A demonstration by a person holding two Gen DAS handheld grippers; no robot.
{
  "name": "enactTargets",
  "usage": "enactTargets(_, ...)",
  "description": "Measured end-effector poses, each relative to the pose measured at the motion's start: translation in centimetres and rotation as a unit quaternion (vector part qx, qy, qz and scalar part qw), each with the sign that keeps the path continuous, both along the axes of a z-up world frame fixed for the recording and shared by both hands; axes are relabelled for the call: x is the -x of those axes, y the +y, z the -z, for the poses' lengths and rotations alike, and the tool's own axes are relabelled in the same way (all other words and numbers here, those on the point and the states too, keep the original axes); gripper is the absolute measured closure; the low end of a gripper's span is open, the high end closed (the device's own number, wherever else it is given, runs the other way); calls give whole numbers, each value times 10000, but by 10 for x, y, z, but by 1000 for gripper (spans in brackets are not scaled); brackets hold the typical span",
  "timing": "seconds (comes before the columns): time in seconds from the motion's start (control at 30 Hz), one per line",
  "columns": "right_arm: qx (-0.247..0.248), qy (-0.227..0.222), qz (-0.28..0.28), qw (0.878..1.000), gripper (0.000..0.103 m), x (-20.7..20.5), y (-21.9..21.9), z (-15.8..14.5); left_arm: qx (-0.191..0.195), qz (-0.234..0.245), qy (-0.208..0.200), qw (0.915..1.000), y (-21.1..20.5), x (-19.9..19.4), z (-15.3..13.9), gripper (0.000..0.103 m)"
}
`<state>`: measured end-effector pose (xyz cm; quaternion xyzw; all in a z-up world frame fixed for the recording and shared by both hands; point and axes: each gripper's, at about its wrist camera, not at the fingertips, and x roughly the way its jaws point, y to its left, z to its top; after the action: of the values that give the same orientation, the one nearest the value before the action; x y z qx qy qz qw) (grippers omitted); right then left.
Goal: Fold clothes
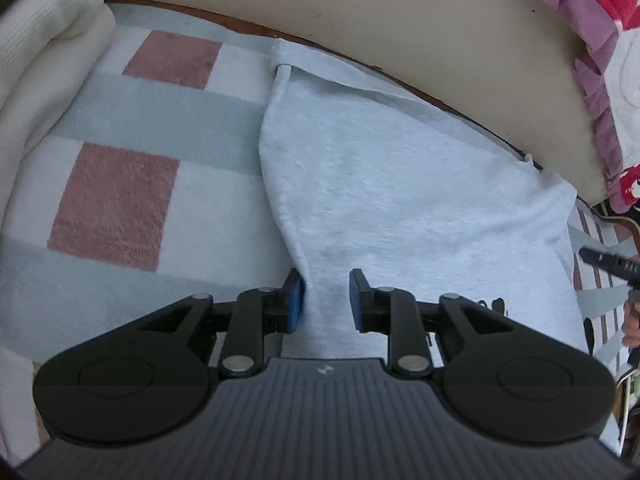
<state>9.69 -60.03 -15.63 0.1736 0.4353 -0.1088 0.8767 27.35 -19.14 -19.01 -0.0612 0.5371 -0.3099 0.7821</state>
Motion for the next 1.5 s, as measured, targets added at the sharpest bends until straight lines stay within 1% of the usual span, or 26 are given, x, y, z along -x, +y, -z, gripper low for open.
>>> enactTargets(0.07, 149, 167, -164, 9996, 35, 3, 15, 13, -10, 1, -19, 10000, 0, 1, -1, 80)
enactTargets(0.1, 217, 208, -299, 9991, 50, 4, 22, 18, -15, -5, -24, 10000, -1, 2, -2, 80)
enactTargets(0.13, 357, 260, -546, 9975, 56, 1, 30, 23, -27, 0, -28, 10000, 0, 3, -2, 80)
enactTargets(0.17, 682, 254, -773, 9943, 77, 0, 39, 21, -43, 19, -35, 10000, 0, 2, -3, 80)
enactTargets(0.2, 982, 246, -974, 9901, 101, -2, 47, 19, -65, 48, -40, 10000, -1, 1, -3, 80)
enactTargets(0.23, 1091, 223, -929, 9894, 102, -3, 47, 15, -85, 70, -41, 9999, 0, 1, -5, 79)
enactTargets(0.3, 1497, 39, -559, 9871, 103, 1, 44, 1, -81, 101, -54, 9999, 4, 3, -9, 79)
enactTargets(0.33, 1634, -4, -477, 9854, 103, 4, 42, -2, -83, 126, -74, 9999, 6, 5, -12, 78)
enactTargets(0.43, 1862, 193, -352, 9817, 103, 6, 37, 2, -104, 211, -163, 9996, 14, 10, -22, 76)
enactTargets(0.47, 1964, 240, -347, 9796, 103, 5, 42, 5, -128, 243, -219, 9994, 18, 12, -25, 72)
enactTargets(0.53, 2158, 328, -330, 9753, 103, 3, 51, 10, -282, 312, -418, 9982, 26, 20, -31, 69)
enactTargets(0.6, 2146, 355, -174, 9759, 103, -4, 49, 12, -450, 440, -566, 9964, 35, 31, -34, 69)
enactTargets(0.63, 2187, 416, -116, 9748, 103, -10, 48, 16, -457, 517, -549, 9961, 41, 37, -34, 68)
enactTargets(0.73, 2722, 561, 21, 9606, 103, -10, 52, 16, -248, 730, -247, 9967, 64, 54, -30, 68)
enactTargets(0.8, 2858, 573, 225, 9563, 103, -9, 44, 11, -283, 801, -105, 9963, 76, 67, -25, 68)
enactTargets(0.83, 2908, 581, 322, 9545, 103, -8, 40, 9, -366, 867, -101, 9955, 79, 75, -23, 68)
enactTargets(0.87, 2781, 589, 363, 9581, 103, -7, 31, 8, -476, 951, -128, 9942, 81, 83, -22, 68)
enactTargets(0.93, 2101, 317, 255, 9768, 103, 1, 17, 2, -653, 1224, -166, 9902, 82, 97, -21, 67)
enactTargets(0.97, 1697, 137, 199, 9852, 103, 8, 14, -1, -742, 1393, -189, 9873, 80, 105, -21, 63)
enactTargets(1.03, 899, -211, 95, 9957, 98, 21, 7, -9, -926, 1655, -312, 9814, 78, 118, -20, 61)
enactTargets(1.1, 527, -278, 100, 9982, 89, 35, 10, -14, -1114, 1878, -507, 9745, 75, 131, -20, 61)
enactTargets(1.13, 446, -252, 77, 9987, 85, 42, 12, -14, -1200, 1960, -631, 9712, 72, 135, -20, 61)
enactTargets(1.2, 417, -140, 109, 9990, 67, 54, 13, -14, -1329, 2082, -799, 9657, 68, 142, -20, 61)
enactTargets(1.3, 263, -47, 272, 9993, 66, 73, 8, -14, -1368, 2109, -848, 9642, 65, 144, -21, 59)
enactTargets(1.4, 1, -54, 486, 9988, 65, 90, 0, -12, -1324, 2041, -808, 9666, 65, 142, -20, 59)
enactTargets(1.5, -245, 6, 572, 9981, 58, 101, -3, -8, -1335, 1972, -789, 9680, 64, 143, -19, 58)
